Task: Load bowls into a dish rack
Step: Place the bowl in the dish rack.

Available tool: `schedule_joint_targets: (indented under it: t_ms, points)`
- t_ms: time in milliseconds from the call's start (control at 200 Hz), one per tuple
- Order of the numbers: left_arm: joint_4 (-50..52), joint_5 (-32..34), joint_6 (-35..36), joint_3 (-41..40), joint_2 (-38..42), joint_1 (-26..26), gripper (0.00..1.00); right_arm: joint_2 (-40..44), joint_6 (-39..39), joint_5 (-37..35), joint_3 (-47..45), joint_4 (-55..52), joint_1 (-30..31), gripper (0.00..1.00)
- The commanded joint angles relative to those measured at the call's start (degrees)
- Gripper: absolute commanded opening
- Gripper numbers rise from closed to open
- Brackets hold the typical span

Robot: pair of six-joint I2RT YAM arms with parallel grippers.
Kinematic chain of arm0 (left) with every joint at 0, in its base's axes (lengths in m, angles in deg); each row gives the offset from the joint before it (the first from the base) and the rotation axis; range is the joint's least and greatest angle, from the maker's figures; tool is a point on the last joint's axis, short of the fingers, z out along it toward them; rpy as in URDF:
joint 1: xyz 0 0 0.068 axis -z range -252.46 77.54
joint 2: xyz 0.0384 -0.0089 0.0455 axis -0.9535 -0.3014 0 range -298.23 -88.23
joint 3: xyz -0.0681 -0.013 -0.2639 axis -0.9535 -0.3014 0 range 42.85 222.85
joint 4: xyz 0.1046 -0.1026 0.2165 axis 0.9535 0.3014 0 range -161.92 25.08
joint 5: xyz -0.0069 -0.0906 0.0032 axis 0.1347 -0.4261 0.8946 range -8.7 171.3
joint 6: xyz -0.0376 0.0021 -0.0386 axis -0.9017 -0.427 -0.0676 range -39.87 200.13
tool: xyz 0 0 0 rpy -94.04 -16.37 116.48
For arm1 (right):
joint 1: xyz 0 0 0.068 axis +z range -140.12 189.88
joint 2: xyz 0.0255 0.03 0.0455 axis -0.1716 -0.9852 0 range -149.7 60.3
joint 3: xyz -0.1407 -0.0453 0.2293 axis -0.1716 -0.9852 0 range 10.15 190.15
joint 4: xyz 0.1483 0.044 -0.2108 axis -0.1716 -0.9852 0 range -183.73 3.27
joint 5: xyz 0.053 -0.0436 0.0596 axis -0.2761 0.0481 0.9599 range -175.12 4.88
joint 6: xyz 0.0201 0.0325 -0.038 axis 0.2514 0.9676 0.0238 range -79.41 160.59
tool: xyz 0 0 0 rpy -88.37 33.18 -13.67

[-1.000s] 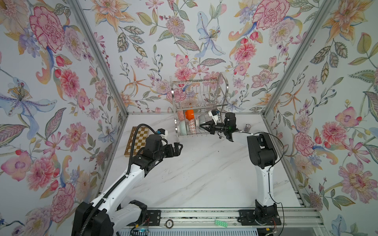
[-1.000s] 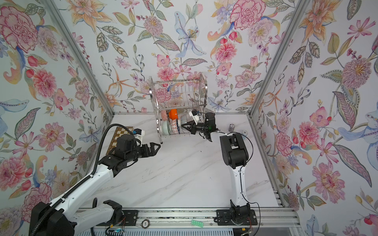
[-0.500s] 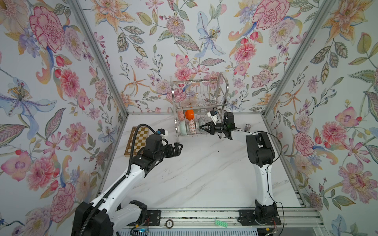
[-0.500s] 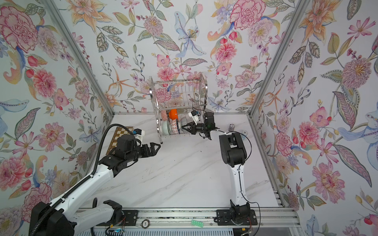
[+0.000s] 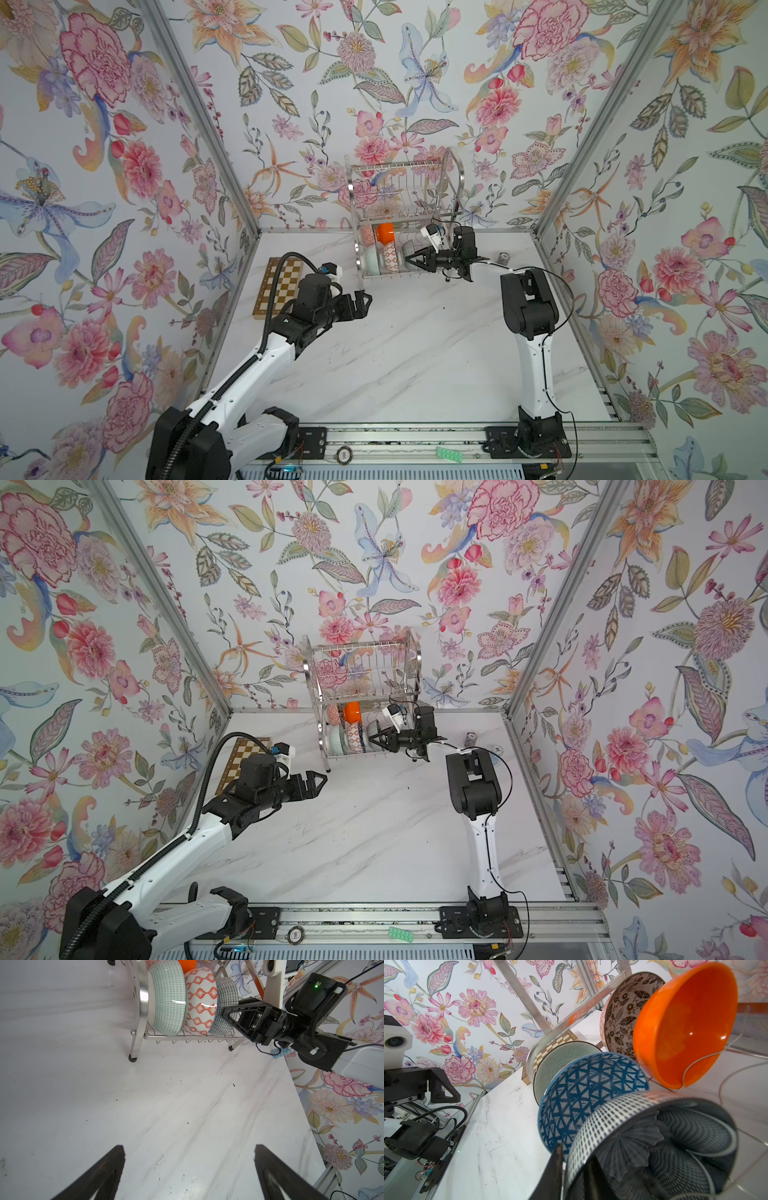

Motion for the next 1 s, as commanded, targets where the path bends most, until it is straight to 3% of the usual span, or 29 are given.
schedule_joint_targets:
  t_ms: [0, 616, 851, 896, 996]
  points:
    - [0.68, 0.28, -0.45, -0.12, -0.33, 0.62, 0.99, -0.6, -1.4, 0.06, 0.8, -0.47, -0.01, 0.24]
    - [0.89, 1.28, 0.23, -0.22, 0.79, 0.97, 0.99, 4.37, 3.78, -3.9, -7.22, 12.56, -0.15, 0.55]
    - [1.05, 2.81, 1.06, -0.89, 2.16, 0.97, 0.99, 6.8, 6.94, -8.04, -12.93, 20.83, -0.19, 0.78]
    - [1.08, 3.45, 1.31, -1.15, 2.57, 0.97, 0.99, 7.34, 7.64, -8.95, -14.42, 23.55, -0.1, 0.98]
    - [1.68, 5.5, 2.71, -1.44, 3.94, 0.98, 0.99, 8.0, 9.18, -10.41, -16.96, 27.31, -0.1, 0.98]
